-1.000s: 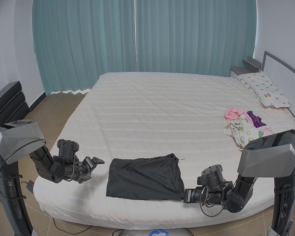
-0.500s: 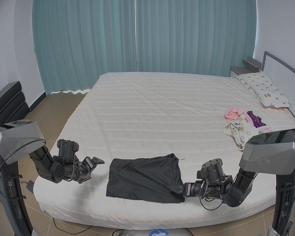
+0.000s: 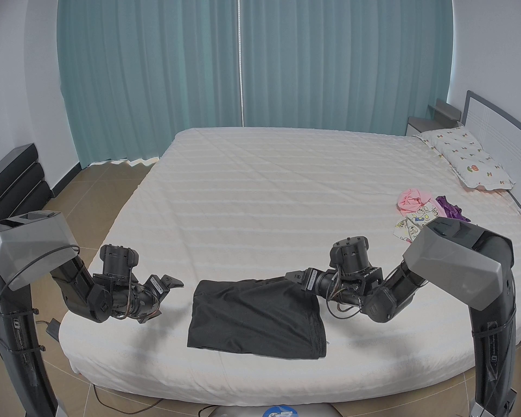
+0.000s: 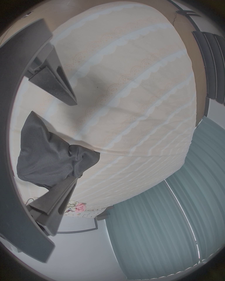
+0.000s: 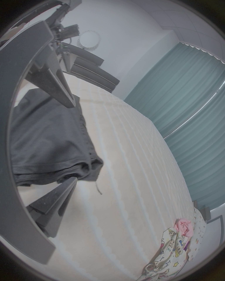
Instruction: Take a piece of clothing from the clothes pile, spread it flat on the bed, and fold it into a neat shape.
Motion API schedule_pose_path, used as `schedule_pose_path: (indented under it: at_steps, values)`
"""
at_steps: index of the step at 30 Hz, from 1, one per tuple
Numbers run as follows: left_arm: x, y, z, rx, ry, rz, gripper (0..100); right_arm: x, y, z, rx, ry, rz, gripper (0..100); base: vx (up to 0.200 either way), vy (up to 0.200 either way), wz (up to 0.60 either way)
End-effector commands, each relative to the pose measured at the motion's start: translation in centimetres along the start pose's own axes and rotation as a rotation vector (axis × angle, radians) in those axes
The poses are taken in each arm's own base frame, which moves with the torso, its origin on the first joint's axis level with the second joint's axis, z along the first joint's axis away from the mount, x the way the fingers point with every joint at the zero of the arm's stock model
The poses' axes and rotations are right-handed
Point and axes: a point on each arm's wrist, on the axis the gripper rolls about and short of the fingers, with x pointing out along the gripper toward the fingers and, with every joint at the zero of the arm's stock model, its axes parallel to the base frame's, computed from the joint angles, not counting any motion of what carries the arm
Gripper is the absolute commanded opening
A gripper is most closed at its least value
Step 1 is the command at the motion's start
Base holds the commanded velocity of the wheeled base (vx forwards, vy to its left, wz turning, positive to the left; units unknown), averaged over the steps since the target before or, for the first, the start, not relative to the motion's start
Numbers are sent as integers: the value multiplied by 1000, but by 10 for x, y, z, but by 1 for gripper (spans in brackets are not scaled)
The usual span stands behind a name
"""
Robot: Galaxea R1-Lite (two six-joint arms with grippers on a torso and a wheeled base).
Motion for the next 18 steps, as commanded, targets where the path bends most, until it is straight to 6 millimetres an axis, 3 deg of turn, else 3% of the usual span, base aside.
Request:
schedule_pose_path:
  at_steps: [1,7,8,18]
  values:
    - [0,0,0,-3,0,1,100,36,-15,-6,12,0,-62,100,0,0,0]
    - [0,0,0,-4,0,-1,100,45,-22,5,28,-19,-81,100,0,0,0]
    - [0,0,0,-4,-1,-2,100,46,-23,6,29,-22,-80,0,0,0,0]
    - [0,0,0,-4,-1,-2,100,59,-28,4,33,-32,-80,0,0,0,0]
